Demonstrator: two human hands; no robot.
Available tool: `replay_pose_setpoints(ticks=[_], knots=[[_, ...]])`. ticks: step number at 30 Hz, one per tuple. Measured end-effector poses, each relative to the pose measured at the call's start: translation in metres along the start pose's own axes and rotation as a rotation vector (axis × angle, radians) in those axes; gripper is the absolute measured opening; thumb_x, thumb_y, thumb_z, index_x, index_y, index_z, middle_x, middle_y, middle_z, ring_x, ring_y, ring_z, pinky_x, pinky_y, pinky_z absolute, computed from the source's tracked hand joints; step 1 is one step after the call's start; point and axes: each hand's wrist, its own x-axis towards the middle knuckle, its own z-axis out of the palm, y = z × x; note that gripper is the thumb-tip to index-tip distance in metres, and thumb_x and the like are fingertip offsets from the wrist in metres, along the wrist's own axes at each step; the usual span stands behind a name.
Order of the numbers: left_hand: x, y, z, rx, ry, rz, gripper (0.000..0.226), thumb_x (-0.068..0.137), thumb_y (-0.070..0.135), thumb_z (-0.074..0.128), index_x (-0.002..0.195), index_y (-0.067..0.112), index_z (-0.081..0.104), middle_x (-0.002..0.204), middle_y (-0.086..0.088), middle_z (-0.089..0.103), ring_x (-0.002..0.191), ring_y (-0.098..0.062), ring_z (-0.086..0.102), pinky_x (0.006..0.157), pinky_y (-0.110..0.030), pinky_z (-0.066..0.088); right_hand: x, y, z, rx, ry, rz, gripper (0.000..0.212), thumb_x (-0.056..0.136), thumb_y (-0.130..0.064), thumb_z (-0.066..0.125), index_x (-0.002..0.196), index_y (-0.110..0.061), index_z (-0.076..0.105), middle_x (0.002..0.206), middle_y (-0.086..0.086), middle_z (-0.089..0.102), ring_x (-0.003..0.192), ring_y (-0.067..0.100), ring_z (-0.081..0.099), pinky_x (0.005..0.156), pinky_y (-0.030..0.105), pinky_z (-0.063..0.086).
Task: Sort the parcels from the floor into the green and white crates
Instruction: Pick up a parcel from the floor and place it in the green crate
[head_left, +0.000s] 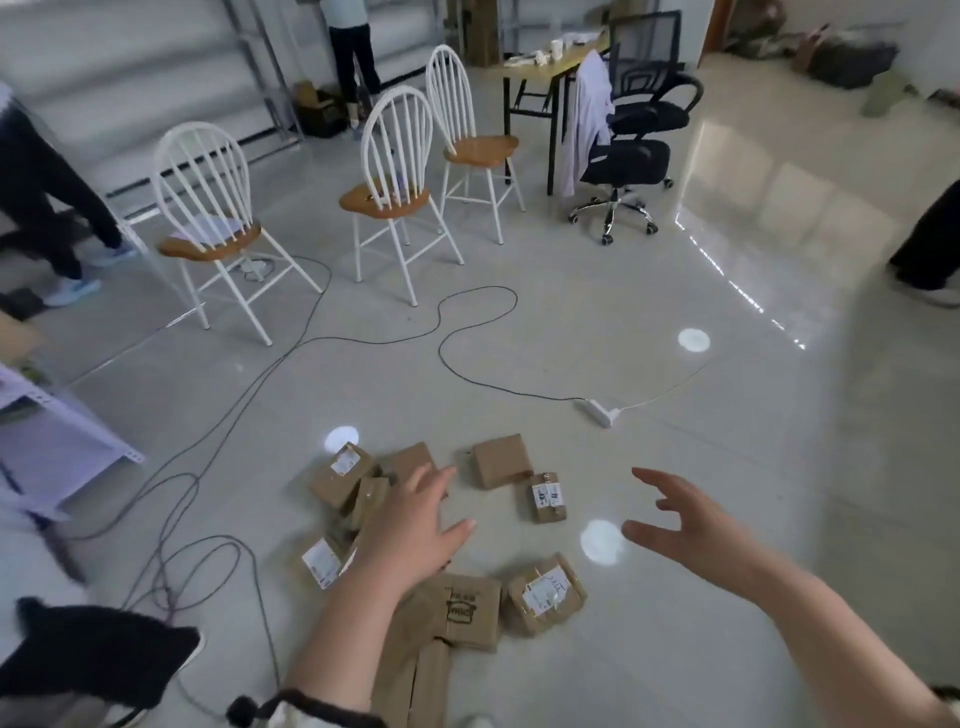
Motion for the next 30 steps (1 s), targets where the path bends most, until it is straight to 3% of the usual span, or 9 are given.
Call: replay_pose_setpoints(ticks=[5, 9, 16, 19, 23, 27, 30], knots=[[0.026, -0.051, 0.039, -0.071, -0.119, -0.089, 0.072, 0.088, 0.053, 0.053, 0.149, 0.03, 0.024, 0.156, 0.008, 0.021, 0.138, -0.017, 0.033, 0.106, -0.036, 0.037, 0.056, 0.006, 0.054, -0.017, -0.101, 0.089, 0.068, 0.081, -0.045, 0.068, 0.14, -0.034, 0.036, 0.137, -0.015, 0.038, 0.115, 0.005, 0.044, 0.092, 0.022, 0.037], [0.066, -0.082, 0.115, -0.122, -0.18, -0.098, 0.072, 0.087, 0.053, 0.055, 0.149, 0.031, 0.025, 0.155, 0.008, 0.023, 0.139, -0.013, 0.03, 0.11, -0.034, 0.034, 0.112, 0.059, 0.097, -0.048, -0.131, 0.125, 0.068, 0.081, -0.044, 0.068, 0.14, -0.032, 0.038, 0.14, -0.014, 0.039, 0.116, 0.003, 0.042, 0.094, 0.02, 0.034], [0.192, -0.161, 0.353, -0.128, -0.317, -0.054, 0.074, 0.086, 0.051, 0.058, 0.149, 0.028, 0.025, 0.153, 0.007, 0.028, 0.137, -0.013, 0.033, 0.11, -0.028, 0.028, 0.268, 0.24, 0.237, 0.035, -0.159, 0.288, 0.065, 0.082, -0.042, 0.068, 0.139, -0.029, 0.04, 0.142, -0.01, 0.042, 0.115, 0.012, 0.05, 0.087, 0.023, 0.039], [0.247, -0.198, 0.471, 0.098, -0.396, 0.053, 0.089, 0.081, 0.063, 0.053, 0.151, 0.027, 0.012, 0.158, 0.003, 0.018, 0.143, -0.021, 0.019, 0.115, -0.04, 0.024, 0.333, 0.335, 0.298, -0.027, -0.167, 0.322, 0.065, 0.084, -0.038, 0.068, 0.141, -0.023, 0.04, 0.145, -0.004, 0.042, 0.124, 0.018, 0.048, 0.092, 0.025, 0.038], [0.288, -0.239, 0.604, 0.33, -0.491, 0.121, 0.122, 0.063, 0.086, 0.048, 0.152, 0.024, -0.007, 0.161, -0.002, -0.004, 0.147, -0.029, -0.003, 0.115, -0.059, 0.004, 0.397, 0.436, 0.363, -0.099, -0.201, 0.294, 0.064, 0.087, -0.031, 0.066, 0.143, -0.021, 0.037, 0.146, 0.004, 0.041, 0.13, 0.021, 0.044, 0.107, 0.03, 0.035], [0.29, -0.25, 0.685, 0.391, -0.458, 0.164, 0.149, 0.04, 0.102, 0.029, 0.15, 0.01, -0.012, 0.16, -0.009, -0.011, 0.146, -0.032, -0.012, 0.099, -0.065, -0.026, 0.437, 0.484, 0.411, 0.074, -0.211, 0.283, 0.062, 0.089, -0.031, 0.062, 0.144, -0.032, 0.033, 0.143, 0.001, 0.041, 0.122, 0.022, 0.051, 0.104, 0.034, 0.042], [0.289, -0.245, 0.705, 0.432, -0.397, 0.13, 0.155, 0.037, 0.102, 0.027, 0.148, 0.003, -0.013, 0.159, -0.015, -0.014, 0.145, -0.034, -0.014, 0.088, -0.066, -0.038, 0.45, 0.501, 0.433, 0.135, -0.259, 0.265, 0.055, 0.094, -0.024, 0.055, 0.142, -0.037, 0.033, 0.133, 0.001, 0.048, 0.112, 0.02, 0.057, 0.094, 0.034, 0.051]])
